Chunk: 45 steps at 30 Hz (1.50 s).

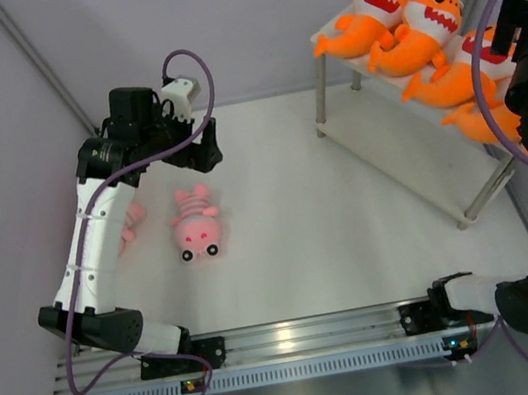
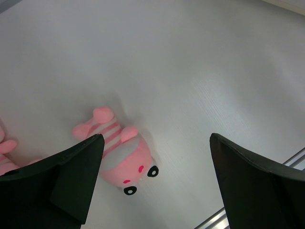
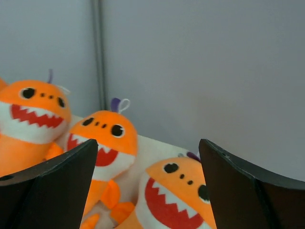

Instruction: Place and organize the stuffed toys onto the shelf

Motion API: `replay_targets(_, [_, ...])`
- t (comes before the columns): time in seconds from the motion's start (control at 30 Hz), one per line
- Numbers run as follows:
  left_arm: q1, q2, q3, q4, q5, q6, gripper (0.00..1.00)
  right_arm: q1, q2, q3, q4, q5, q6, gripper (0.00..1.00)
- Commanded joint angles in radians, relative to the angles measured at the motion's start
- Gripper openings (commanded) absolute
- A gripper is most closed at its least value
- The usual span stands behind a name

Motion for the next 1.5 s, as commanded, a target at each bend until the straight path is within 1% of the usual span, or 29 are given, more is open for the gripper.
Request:
replay_targets(0.0, [0.001,-0.029,-0.010,0.008,0.024,0.009,0.98,-0.101,-0.047,-0.039,0.005,0.156,0.133,0.86])
replay_targets(0.03, [0.002,-0.030,-0.013,0.008,0.032,0.009,0.98,-0.108,-0.053,-0.129,0.031,0.249,0.107,0.85])
replay_targets(0.07, [0.001,-0.032,-0.015,0.007,0.036,0.010,0.98,-0.114,-0.059,-0.174,0.052,0.288,0.081,0.85])
replay_targets(0.1, [0.001,-0.033,-0.016,0.008,0.038,0.010,0.98,-0.147,-0.062,-0.206,0.051,0.296,0.076,0.85])
replay_targets(0.17, [0.001,-0.040,-0.022,0.008,0.044,0.015,0.98,-0.236,-0.075,-0.249,0.022,0.186,0.143,0.85])
replay_targets(0.2, [0.001,-0.040,-0.024,0.007,0.041,0.023,0.98,-0.323,-0.102,-0.284,0.022,0.143,0.193,0.83])
replay_targets(0.23, [0.001,-0.040,-0.024,0.008,0.037,0.024,0.98,-0.353,-0.115,-0.303,0.026,0.095,0.243,0.82])
replay_targets(0.3, [0.001,-0.037,-0.016,0.004,0.027,0.032,0.98,-0.388,-0.145,-0.337,0.034,0.079,0.287,0.82])
replay_targets(0.43, [0.001,-0.032,-0.009,-0.001,0.037,0.030,0.98,-0.395,-0.167,-0.429,0.055,0.010,0.329,0.81])
replay_targets(0.5, [0.001,-0.033,-0.009,0.001,0.037,0.023,0.98,-0.405,-0.173,-0.458,0.065,-0.022,0.334,0.75])
replay_targets(0.53, [0.001,-0.037,-0.009,0.001,0.037,0.021,0.98,-0.411,-0.173,-0.466,0.071,-0.046,0.335,0.70])
replay_targets(0.57, [0.001,-0.038,-0.010,0.001,0.037,0.017,0.98,-0.422,-0.173,-0.470,0.077,-0.053,0.335,0.58])
replay_targets(0.63, [0.001,-0.040,-0.010,-0.001,0.026,0.015,0.98,-0.434,-0.176,-0.495,0.094,-0.095,0.324,0.47])
replay_targets(0.67, [0.001,-0.040,-0.009,0.001,0.023,0.015,0.98,-0.459,-0.182,-0.502,0.121,-0.120,0.312,0.39])
replay_targets(0.73, [0.001,-0.035,-0.001,-0.001,0.012,0.014,0.98,-0.490,-0.191,-0.545,0.167,-0.212,0.291,0.35])
replay_targets(0.77, [0.001,-0.032,0.005,0.001,0.012,0.012,0.98,-0.517,-0.197,-0.562,0.213,-0.226,0.274,0.28])
replay_targets(0.83, [0.001,-0.027,0.021,-0.001,0.010,0.010,0.98,-0.528,-0.197,-0.590,0.253,-0.249,0.257,0.22])
replay_targets(0.87, [0.001,-0.027,0.024,-0.001,0.010,0.010,0.98,-0.531,-0.196,-0.598,0.293,-0.264,0.239,0.17])
replay_targets(0.9, [0.001,-0.027,0.028,0.001,0.010,0.010,0.98,-0.533,-0.193,-0.614,0.316,-0.324,0.226,0.16])
replay_targets(1.0, [0.001,-0.029,0.036,0.001,-0.002,0.017,0.98,-0.539,-0.188,-0.651,0.402,-0.398,0.209,0.13])
replay_targets(1.03, [0.001,-0.032,0.036,0.001,-0.005,0.017,0.98,-0.540,-0.185,-0.659,0.423,-0.434,0.179,0.13])
replay_targets(1.1, [0.001,-0.033,0.036,0.001,-0.013,0.021,0.98,-0.543,-0.174,-0.674,0.472,-0.451,0.159,0.09])
replay_targets(1.2, [0.001,-0.035,0.038,0.001,-0.019,0.024,0.98,-0.551,-0.174,-0.717,0.538,-0.453,0.136,0.08])
replay_targets(1.33, [0.002,-0.027,0.042,0.001,-0.025,0.027,0.98,-0.562,-0.179,-0.779,0.667,-0.516,0.108,0.07])
replay_targets(1.47, [0.001,-0.023,0.045,0.001,-0.023,0.026,0.98,-0.592,-0.162,-0.797,0.693,-0.562,0.128,0.04])
